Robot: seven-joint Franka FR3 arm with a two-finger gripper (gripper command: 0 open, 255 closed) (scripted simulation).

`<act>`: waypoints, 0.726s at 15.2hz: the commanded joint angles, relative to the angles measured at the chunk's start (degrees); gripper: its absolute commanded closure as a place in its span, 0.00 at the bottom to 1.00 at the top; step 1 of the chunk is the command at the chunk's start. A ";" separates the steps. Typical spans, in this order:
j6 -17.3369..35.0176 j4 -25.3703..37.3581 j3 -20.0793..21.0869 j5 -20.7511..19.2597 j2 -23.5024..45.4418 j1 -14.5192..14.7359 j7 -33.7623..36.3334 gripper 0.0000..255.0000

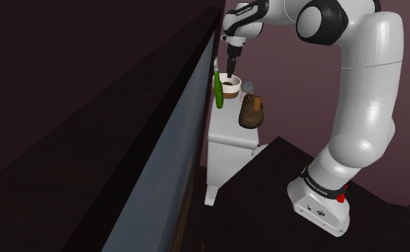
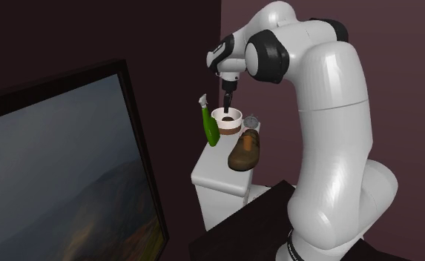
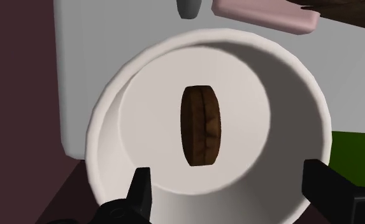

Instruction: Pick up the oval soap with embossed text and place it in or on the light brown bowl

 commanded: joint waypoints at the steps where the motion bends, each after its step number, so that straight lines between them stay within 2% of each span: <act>1: -2.55 1.65 -0.23 -0.40 -0.94 -0.06 0.26 0.00; 3: -5.59 3.96 -0.45 -0.78 -1.72 -0.20 0.54 0.00; 11: -5.59 3.96 -0.45 -0.78 -1.72 -0.20 0.54 0.00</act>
